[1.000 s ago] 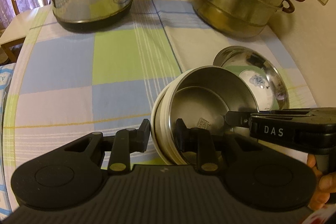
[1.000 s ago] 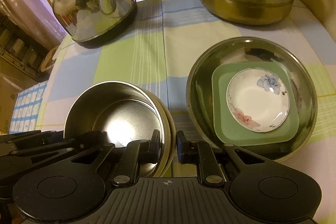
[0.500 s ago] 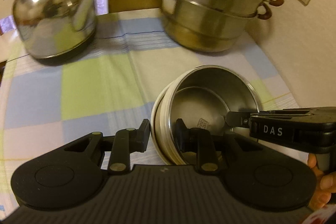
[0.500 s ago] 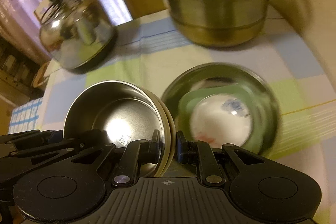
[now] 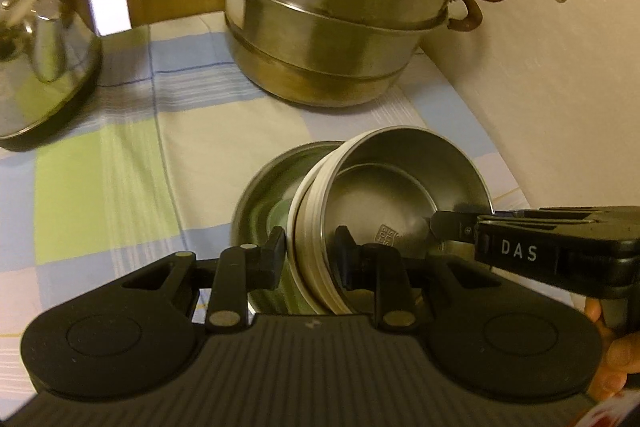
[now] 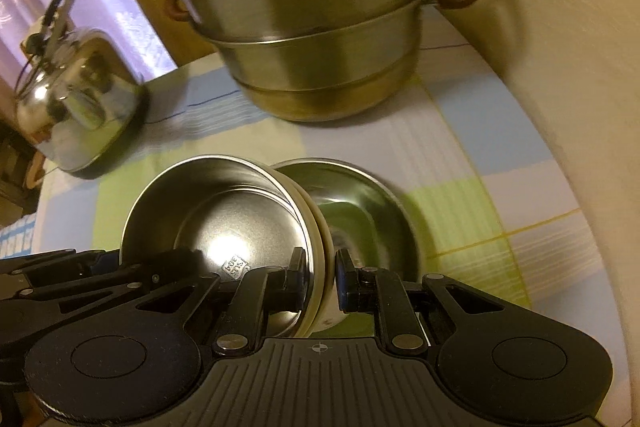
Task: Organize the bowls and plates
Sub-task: 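Lift the bowl stack with the left tool and carry it over the steel plate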
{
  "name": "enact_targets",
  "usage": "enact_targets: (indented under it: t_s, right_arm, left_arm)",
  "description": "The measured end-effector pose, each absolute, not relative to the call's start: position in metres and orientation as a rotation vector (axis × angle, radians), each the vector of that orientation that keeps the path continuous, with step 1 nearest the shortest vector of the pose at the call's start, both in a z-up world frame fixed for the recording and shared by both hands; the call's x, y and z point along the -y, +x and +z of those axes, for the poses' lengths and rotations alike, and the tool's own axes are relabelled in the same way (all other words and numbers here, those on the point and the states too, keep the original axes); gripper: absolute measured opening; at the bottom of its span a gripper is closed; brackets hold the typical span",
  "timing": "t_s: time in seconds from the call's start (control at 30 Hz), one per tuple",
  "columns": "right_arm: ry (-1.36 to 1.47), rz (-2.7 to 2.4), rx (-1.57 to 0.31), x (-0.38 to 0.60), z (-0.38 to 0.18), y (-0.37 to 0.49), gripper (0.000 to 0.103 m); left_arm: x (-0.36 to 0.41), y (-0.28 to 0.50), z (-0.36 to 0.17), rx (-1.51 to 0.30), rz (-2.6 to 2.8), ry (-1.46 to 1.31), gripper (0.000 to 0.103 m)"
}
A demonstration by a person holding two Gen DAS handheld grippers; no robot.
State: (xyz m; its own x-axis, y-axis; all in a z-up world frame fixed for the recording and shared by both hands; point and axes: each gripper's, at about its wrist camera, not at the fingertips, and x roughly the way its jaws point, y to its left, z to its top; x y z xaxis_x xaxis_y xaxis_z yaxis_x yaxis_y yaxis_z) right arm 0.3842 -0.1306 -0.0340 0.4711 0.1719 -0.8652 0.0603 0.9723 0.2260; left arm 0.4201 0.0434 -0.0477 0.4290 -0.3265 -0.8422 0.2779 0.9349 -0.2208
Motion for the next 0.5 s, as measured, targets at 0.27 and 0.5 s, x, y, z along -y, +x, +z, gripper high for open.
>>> enact_targets:
  t_s: [0.27, 0.5]
  right_arm:
    - [0.216, 0.058, -1.132, 0.142, -0.049, 0.401, 0.015]
    - [0.206, 0.064, -1.168, 0.148, -0.064, 0.405, 0.015]
  left_arm:
    - [-0.030, 0.431, -0.068, -1.125, -0.380, -0.068, 0.024]
    - [-0.027, 0.434, -0.082, -1.164, -0.370, -0.076, 0.023]
